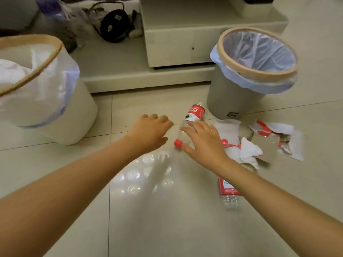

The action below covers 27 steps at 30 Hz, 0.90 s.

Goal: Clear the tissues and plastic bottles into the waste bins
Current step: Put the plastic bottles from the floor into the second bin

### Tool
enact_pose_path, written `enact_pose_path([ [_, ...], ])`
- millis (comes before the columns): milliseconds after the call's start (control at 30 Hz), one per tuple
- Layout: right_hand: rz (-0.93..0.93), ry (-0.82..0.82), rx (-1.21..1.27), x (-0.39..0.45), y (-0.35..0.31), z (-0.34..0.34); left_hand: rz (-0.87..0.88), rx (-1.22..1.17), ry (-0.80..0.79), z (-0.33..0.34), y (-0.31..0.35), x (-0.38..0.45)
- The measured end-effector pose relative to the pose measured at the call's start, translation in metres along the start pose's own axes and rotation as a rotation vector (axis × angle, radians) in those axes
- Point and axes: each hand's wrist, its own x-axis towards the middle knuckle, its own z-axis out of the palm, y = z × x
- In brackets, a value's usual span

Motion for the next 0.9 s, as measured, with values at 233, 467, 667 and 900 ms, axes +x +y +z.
enact_pose_path([
  [233,0.139,-0.098,0.03,-0.008,0.042,0.035,-0.039,0.03,-0.122,0.017,0.028,0.032],
  [467,0.204,-0.074,-0.026,-0.02,0.077,0.047,0.011,0.031,-0.224,0.023,0.045,0.061],
  [667,0.374,-0.109,0.006,-0.042,0.115,0.042,0.093,0.042,-0.237,0.035,0.092,0.121],
  [900,0.466,-0.181,0.178,-0.078,0.129,0.054,0.017,0.045,-0.313,0.06,0.095,0.152],
])
